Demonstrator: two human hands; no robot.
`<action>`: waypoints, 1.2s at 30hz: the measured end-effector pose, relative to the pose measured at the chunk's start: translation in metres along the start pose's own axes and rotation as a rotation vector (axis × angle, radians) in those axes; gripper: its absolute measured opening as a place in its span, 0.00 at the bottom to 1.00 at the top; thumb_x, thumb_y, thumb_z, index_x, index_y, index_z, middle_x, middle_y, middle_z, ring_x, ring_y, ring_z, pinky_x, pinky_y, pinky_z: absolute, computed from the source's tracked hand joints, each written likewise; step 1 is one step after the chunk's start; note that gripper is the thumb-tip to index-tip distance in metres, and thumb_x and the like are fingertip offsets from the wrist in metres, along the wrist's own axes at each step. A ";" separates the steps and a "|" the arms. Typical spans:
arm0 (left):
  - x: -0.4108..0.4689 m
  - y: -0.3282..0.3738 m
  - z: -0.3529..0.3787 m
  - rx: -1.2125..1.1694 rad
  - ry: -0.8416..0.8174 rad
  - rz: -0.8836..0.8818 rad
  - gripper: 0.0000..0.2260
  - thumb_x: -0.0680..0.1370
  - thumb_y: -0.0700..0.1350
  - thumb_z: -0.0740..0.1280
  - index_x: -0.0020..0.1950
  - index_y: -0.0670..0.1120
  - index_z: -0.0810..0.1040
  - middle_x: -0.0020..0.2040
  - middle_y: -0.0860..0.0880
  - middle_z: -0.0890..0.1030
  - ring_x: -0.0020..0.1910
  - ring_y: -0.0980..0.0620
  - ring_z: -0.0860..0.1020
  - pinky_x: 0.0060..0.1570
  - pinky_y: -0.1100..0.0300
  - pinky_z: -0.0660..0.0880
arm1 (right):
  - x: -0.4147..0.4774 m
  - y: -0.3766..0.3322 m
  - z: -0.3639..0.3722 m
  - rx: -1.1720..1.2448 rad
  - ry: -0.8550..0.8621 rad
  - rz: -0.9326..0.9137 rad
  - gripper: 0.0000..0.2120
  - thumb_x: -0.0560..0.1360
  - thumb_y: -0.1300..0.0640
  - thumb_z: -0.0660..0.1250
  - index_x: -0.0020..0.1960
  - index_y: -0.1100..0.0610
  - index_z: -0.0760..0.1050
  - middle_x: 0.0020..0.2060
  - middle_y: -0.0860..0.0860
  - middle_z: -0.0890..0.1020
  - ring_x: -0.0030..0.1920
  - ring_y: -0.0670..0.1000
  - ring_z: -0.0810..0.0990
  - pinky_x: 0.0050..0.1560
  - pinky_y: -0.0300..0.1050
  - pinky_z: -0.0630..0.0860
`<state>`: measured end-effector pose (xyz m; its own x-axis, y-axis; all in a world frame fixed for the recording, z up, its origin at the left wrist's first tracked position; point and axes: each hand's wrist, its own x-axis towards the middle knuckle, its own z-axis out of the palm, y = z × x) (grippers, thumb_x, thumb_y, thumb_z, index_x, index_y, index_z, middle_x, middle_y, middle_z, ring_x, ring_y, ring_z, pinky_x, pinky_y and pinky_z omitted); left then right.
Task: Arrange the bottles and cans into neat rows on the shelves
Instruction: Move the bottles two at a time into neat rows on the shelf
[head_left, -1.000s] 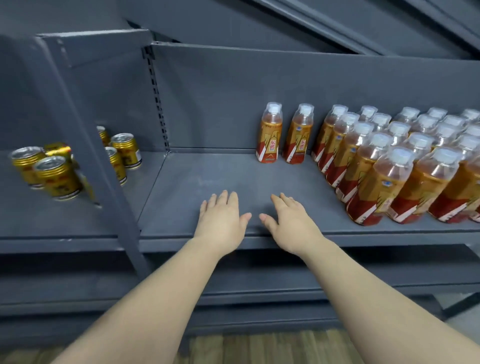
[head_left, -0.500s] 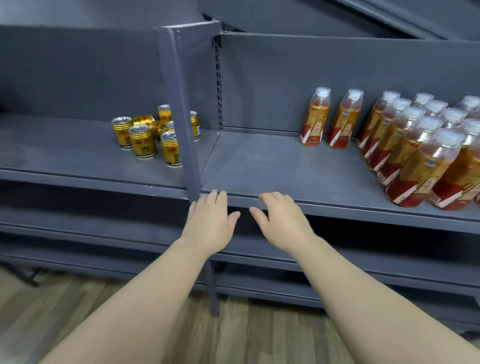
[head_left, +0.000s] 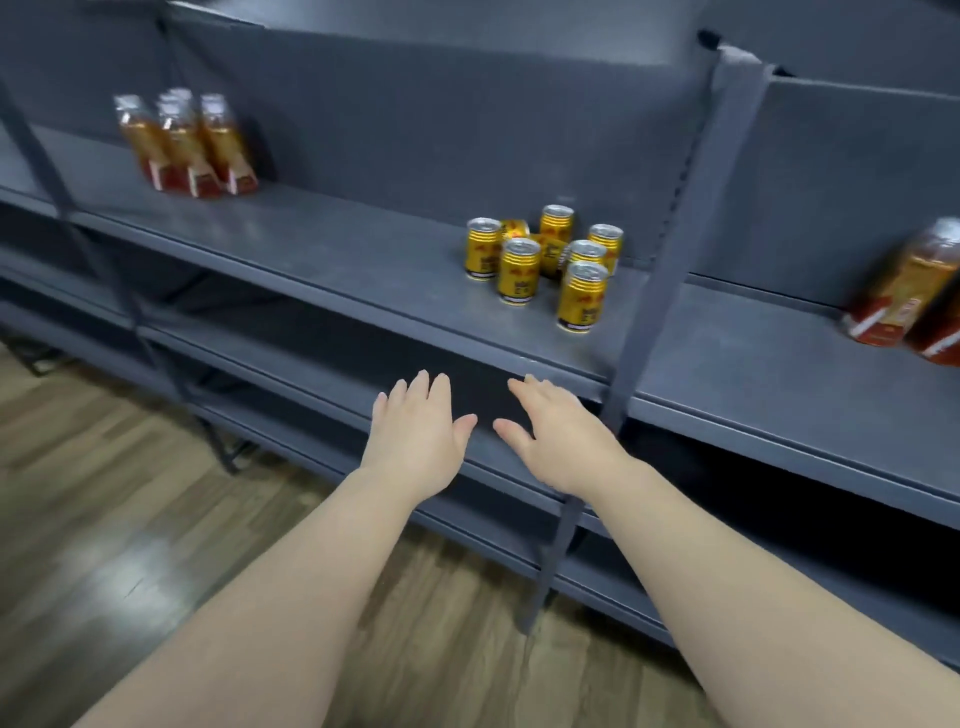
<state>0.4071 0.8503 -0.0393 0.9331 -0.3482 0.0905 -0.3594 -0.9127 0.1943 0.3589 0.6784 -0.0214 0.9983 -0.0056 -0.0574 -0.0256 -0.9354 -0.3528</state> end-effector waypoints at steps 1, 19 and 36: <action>0.001 -0.019 -0.003 0.000 0.002 -0.022 0.22 0.83 0.57 0.56 0.70 0.43 0.66 0.70 0.44 0.71 0.68 0.42 0.69 0.69 0.44 0.65 | 0.011 -0.015 0.005 -0.010 -0.004 -0.009 0.31 0.83 0.39 0.54 0.82 0.51 0.52 0.81 0.50 0.54 0.81 0.52 0.49 0.78 0.50 0.51; 0.028 -0.241 -0.034 -0.058 0.009 -0.343 0.24 0.84 0.57 0.54 0.75 0.44 0.61 0.77 0.43 0.63 0.75 0.41 0.61 0.75 0.43 0.57 | 0.170 -0.203 0.062 -0.108 -0.151 -0.262 0.32 0.83 0.39 0.52 0.82 0.53 0.49 0.81 0.52 0.51 0.81 0.53 0.47 0.78 0.50 0.47; 0.176 -0.336 -0.066 0.031 0.061 -0.494 0.28 0.84 0.58 0.55 0.79 0.44 0.57 0.80 0.44 0.57 0.78 0.42 0.56 0.76 0.44 0.52 | 0.383 -0.258 0.062 -0.106 -0.160 -0.424 0.32 0.83 0.39 0.52 0.81 0.54 0.50 0.81 0.54 0.52 0.81 0.55 0.48 0.79 0.54 0.49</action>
<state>0.6911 1.1103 -0.0242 0.9889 0.1393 0.0522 0.1264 -0.9717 0.1995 0.7445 0.9395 -0.0104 0.8988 0.4320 -0.0747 0.3970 -0.8743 -0.2793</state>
